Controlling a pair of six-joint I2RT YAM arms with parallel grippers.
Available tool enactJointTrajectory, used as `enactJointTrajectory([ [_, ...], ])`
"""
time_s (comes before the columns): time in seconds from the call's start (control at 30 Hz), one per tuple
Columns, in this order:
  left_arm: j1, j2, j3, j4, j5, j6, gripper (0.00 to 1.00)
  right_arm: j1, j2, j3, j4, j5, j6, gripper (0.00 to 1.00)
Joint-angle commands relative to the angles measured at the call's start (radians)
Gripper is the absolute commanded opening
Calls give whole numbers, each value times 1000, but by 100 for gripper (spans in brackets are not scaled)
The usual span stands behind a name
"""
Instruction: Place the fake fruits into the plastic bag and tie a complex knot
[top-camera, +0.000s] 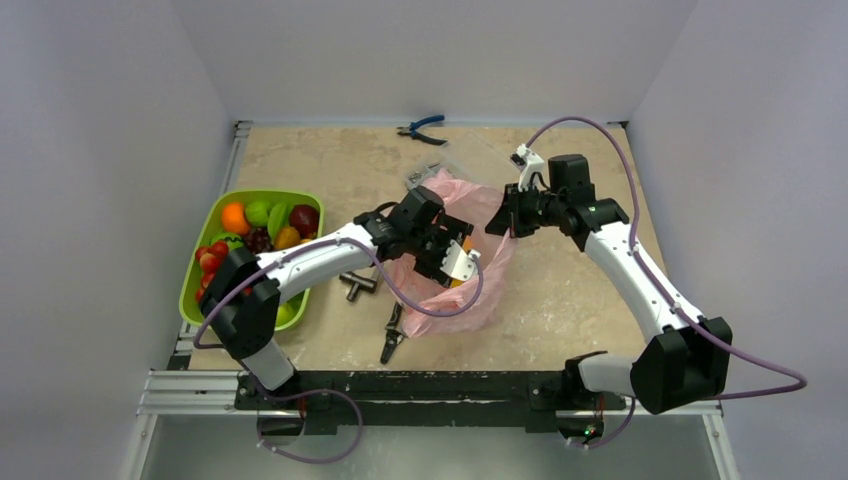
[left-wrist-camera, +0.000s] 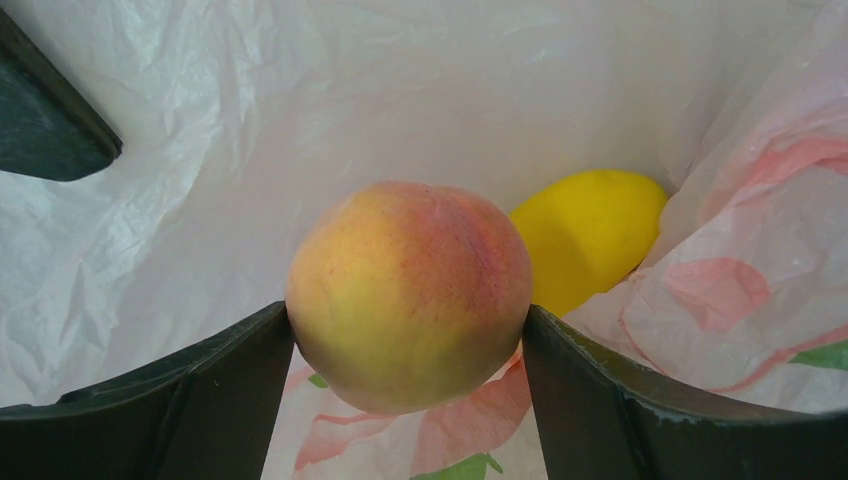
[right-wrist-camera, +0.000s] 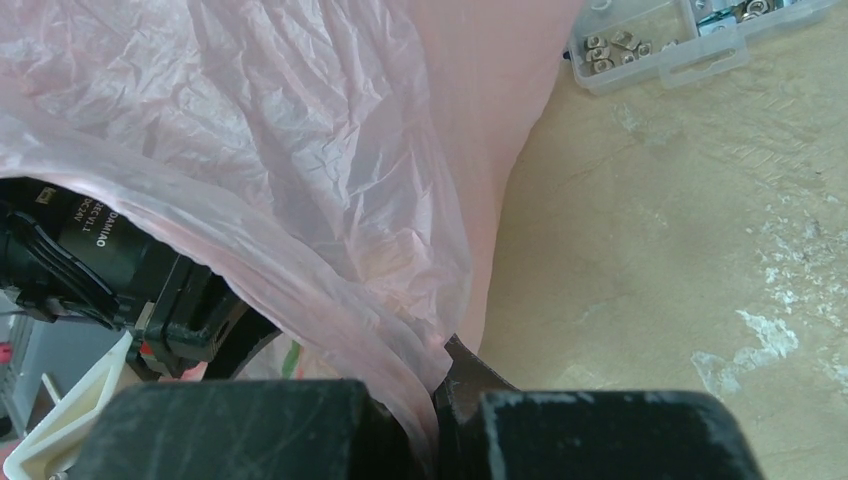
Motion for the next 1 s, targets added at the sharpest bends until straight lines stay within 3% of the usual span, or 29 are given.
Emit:
enactJointTrajectory([
  [0.0,-1,-45,10,38,-1,-1,87,1,-3,-2,30,-32,5,0],
  [0.07,0,-79,21,26,12,-27,99,1,-2,0,31,-33,-2,0],
  [0.1,0,-93,30,12,22,-29,100,1,2,1,29,-31,-4,0],
  [0.33,0,-213,130,-75,62,-87,100,1,3,10,14,-5,-15,0],
  [0.47,3,-351,154,-158,190,-95,97,1,-1,8,12,1,-17,0],
  [0.67,10,-512,223,-457,478,-62,95,1,2,7,17,2,-14,0],
  [0.73,19,-548,239,-524,506,-150,94,1,3,9,21,4,-11,0],
  [0.8,104,-579,238,-477,519,-405,92,1,3,16,15,4,-13,0],
  [0.87,268,-602,224,-462,536,-619,89,0,-2,20,14,5,-20,0],
  [0.97,568,-622,192,-538,529,-732,87,0,-5,23,11,-3,-19,0],
])
